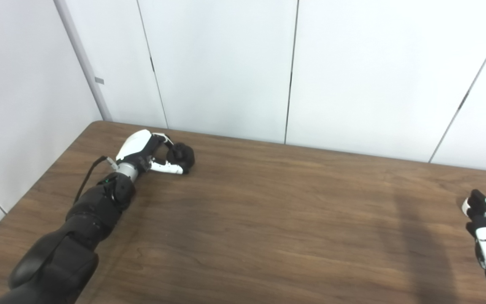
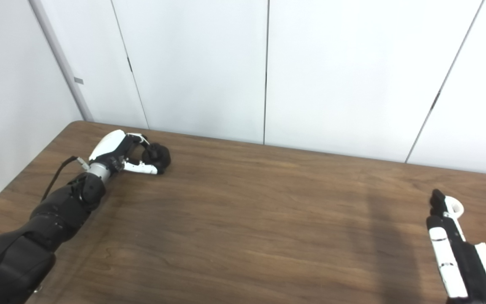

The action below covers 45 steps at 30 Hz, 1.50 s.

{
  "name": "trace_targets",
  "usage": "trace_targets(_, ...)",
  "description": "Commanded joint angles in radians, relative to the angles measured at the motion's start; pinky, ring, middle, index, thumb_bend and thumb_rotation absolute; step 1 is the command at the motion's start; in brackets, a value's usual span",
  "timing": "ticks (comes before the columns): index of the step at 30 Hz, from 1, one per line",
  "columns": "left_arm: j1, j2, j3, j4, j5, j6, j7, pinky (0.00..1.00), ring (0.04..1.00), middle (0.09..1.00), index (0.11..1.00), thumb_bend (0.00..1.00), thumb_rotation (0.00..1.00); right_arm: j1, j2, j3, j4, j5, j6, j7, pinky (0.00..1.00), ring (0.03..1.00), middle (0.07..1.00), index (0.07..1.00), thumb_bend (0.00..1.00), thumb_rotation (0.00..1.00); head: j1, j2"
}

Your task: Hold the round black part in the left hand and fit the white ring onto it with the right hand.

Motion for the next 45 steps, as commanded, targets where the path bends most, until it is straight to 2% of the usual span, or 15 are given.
trace_targets(1,-0.012,0.003,-0.016,0.014,0.019,-0.021,-0.014,1.00,0.874,0.779,0.485,0.52,0.05,-0.010,-0.001,-0.003,-0.038,0.002,-0.023,-0.006,1.00,1.000,1.000,1.000,0.04,1.00,0.001,0.001)
trace_targets(17,0.005,0.019,-0.015,-0.008,0.012,-0.026,-0.025,1.00,0.878,0.779,0.485,0.52,0.05,-0.020,0.002,-0.007,-0.033,-0.006,-0.011,-0.010,1.00,1.000,1.000,1.000,0.08,1.00,-0.004,0.007)
trace_targets(23,0.025,0.037,-0.035,-0.064,0.033,-0.082,-0.028,1.00,0.899,0.782,0.485,0.52,0.05,-0.033,0.000,-0.003,-0.026,-0.014,-0.010,-0.010,1.00,1.000,1.000,1.000,0.09,1.00,-0.015,0.012)
trace_targets(31,0.118,0.050,-0.033,-0.316,0.047,-0.103,-0.073,1.00,0.955,0.769,0.484,0.52,0.05,-0.044,-0.001,0.008,0.013,-0.023,-0.041,-0.011,1.00,1.000,1.000,1.000,0.12,1.00,-0.037,0.016)
trace_targets(38,0.199,0.042,-0.004,-0.542,0.041,-0.070,-0.160,1.00,0.968,0.769,0.483,0.52,0.05,-0.043,-0.011,0.011,0.065,-0.016,-0.122,-0.006,0.99,1.000,1.000,1.000,0.21,0.96,-0.050,0.024)
trace_targets(42,0.236,0.027,0.008,-0.638,0.033,-0.080,-0.206,1.00,0.961,0.763,0.482,0.52,0.05,-0.042,-0.009,0.012,0.063,-0.027,-0.118,-0.010,0.98,1.000,1.000,1.000,0.28,0.95,-0.063,0.030)
trace_targets(45,0.262,0.017,0.018,-0.704,0.028,-0.067,-0.246,1.00,0.962,0.761,0.482,0.52,0.05,-0.041,-0.011,0.010,0.070,-0.025,-0.126,-0.007,0.98,1.000,1.000,1.000,0.29,0.94,-0.073,0.034)
